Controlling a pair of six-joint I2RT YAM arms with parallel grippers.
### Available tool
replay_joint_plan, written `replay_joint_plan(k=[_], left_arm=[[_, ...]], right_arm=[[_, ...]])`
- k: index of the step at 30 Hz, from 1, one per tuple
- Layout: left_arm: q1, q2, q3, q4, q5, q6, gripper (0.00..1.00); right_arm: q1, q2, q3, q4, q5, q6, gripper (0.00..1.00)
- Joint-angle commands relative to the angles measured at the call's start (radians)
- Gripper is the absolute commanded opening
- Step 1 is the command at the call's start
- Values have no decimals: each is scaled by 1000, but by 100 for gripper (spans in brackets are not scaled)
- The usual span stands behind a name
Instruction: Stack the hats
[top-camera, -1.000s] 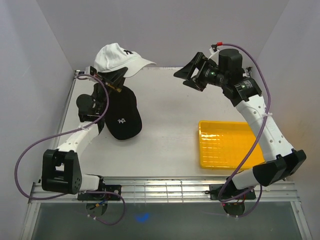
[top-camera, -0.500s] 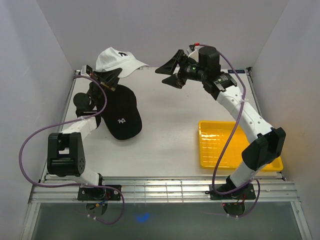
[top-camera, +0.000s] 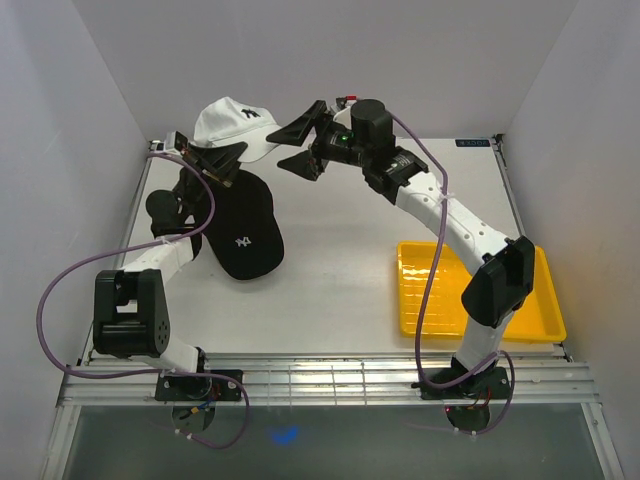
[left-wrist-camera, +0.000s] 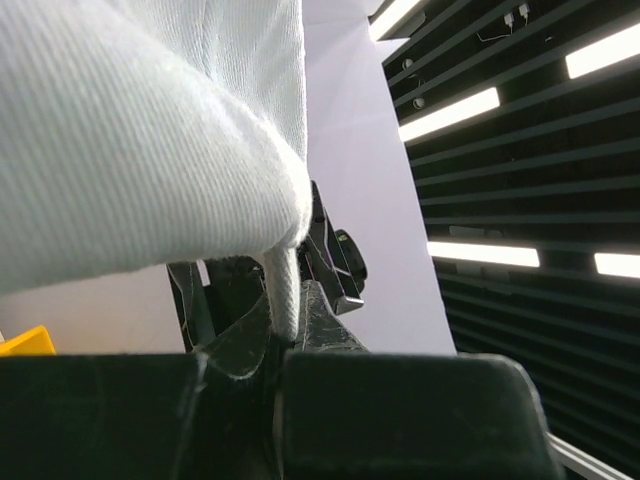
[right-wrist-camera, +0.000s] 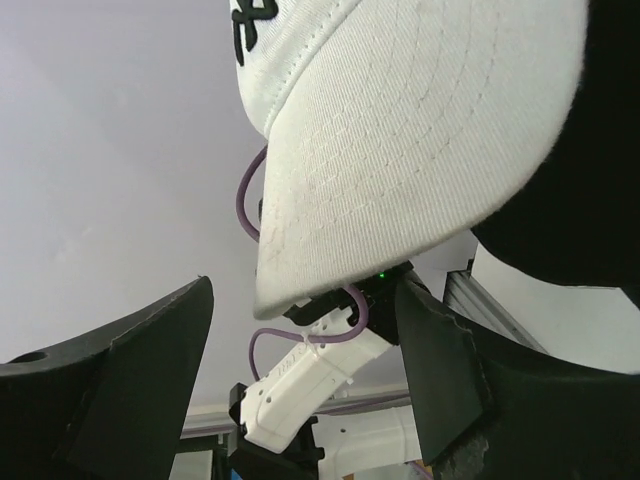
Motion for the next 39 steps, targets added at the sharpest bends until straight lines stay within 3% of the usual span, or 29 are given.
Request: replay_joint_plan(k=[1,8,21,30,33,38,39], left_arm=[[2,-34,-4,260,31,-259,0],[45,-52,-54,300,55,-287,0],[86,-93,-107,355,109,-315,0],[100,-113,-124,395,140,-334,0],[100,-129,-128,396,149,-333,0],[100,-146,-159,395,160,-328,1],[100,-152,-162,395,161,-327,11]], right_arm=[[33,11,51,91,65,69,79],[51,12,-12,155,119,112,55],[112,19,-55,229,239,176,50],[128,62,-15,255,262,187,24],[128,67,-7,266,260,185,9],[129,53,-27,310,263,176,8],[131,48,-32,321,274,172,8]])
